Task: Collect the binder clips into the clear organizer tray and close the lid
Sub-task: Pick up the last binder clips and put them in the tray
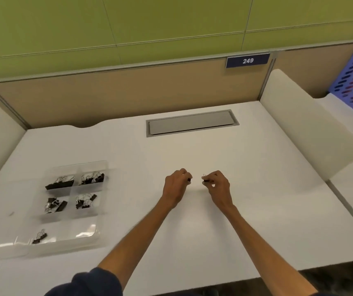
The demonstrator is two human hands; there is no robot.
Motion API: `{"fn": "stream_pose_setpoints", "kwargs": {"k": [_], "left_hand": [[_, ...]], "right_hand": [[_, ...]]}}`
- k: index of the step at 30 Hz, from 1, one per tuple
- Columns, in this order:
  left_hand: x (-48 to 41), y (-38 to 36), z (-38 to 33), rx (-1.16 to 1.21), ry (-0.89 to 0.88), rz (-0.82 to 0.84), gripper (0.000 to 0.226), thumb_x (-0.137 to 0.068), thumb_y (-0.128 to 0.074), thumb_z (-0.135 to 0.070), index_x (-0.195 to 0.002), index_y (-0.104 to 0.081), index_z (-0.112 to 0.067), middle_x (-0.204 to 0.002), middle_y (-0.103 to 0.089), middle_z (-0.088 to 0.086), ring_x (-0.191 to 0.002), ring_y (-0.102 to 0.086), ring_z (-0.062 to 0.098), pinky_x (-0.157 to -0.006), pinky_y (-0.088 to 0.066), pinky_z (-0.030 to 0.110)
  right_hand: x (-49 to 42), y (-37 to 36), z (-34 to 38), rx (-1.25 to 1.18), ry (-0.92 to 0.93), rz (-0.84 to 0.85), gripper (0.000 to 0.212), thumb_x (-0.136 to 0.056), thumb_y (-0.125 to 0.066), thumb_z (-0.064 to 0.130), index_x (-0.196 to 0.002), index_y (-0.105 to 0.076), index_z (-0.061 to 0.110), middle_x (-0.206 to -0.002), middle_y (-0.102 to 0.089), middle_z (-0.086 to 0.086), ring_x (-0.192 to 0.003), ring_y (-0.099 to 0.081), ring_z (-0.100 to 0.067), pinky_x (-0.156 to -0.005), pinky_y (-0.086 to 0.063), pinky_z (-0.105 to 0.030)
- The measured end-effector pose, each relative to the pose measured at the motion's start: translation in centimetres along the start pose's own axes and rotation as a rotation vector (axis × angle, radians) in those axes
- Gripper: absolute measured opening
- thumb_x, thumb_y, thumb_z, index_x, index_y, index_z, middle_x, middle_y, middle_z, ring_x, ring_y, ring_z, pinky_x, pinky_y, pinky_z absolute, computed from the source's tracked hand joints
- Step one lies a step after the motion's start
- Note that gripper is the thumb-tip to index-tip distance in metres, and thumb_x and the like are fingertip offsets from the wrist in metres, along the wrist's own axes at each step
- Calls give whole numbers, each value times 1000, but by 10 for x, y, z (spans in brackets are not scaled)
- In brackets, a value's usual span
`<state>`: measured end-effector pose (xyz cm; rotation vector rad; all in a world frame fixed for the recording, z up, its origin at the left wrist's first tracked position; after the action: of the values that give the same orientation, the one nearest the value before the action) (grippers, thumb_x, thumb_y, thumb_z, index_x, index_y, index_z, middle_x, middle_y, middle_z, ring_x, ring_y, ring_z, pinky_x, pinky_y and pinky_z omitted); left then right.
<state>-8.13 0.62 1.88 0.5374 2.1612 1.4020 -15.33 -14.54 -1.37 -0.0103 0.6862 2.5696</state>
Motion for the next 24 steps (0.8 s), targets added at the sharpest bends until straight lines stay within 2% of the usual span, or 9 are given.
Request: {"fn": "stream_pose_setpoints", "kwargs": {"k": [4,8,14,19,24], "left_hand": [[13,23,37,-11,49,-86,19,-78,-72,-9,-88,-61,-22,-89,-62,-7,-71,-59,14,-50,-38,27],[28,49,73,-25,123,-142,25,-78,-73,-8,-90,-57,-24,-91,-60,-9,-68,-58,12,-48,-42,28],[60,86,127,-75,256,-211,23,-79,-74,-14,-88,-56,-26,-91,-59,-10,-61,-58,12,-46,-29,21],[94,114,172,-53,374,-297,13,-81,-72,-22,-88,-60,-23,-92,-62,-8,-61,-60,16,-46,-40,26],[130,135,213,10,512,-346,8,-85,-67,-24,-91,-62,-24,-97,-62,-11,-68,-61,11,-57,-46,28]], "right_hand": [[-10,-34,27,-1,66,53,21,-80,-70,-4,-87,-70,15,-92,-63,4,-82,-64,-3,-74,-46,-11],[-16,-72,58,-14,161,101,21,-79,-70,-5,-84,-68,14,-91,-62,4,-81,-65,-5,-75,-52,-20],[-17,-133,101,-50,248,219,29,-78,-72,-4,-85,-68,24,-90,-67,8,-81,-67,-7,-76,-54,-23],[-12,-187,134,-71,290,342,22,-79,-74,0,-88,-71,19,-92,-68,8,-78,-66,-4,-75,-53,-23],[1,-237,165,-96,319,449,22,-78,-76,6,-89,-69,24,-92,-68,9,-75,-66,-7,-70,-52,-26]]}}
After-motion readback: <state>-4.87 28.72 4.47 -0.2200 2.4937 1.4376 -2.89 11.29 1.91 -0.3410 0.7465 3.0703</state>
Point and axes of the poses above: each hand's wrist, its own x-axis away from the middle knuckle, its own y-axis out of the back of the hand, z = x × y, the point moved 8 cm from there along -x, towards the middle knuckle
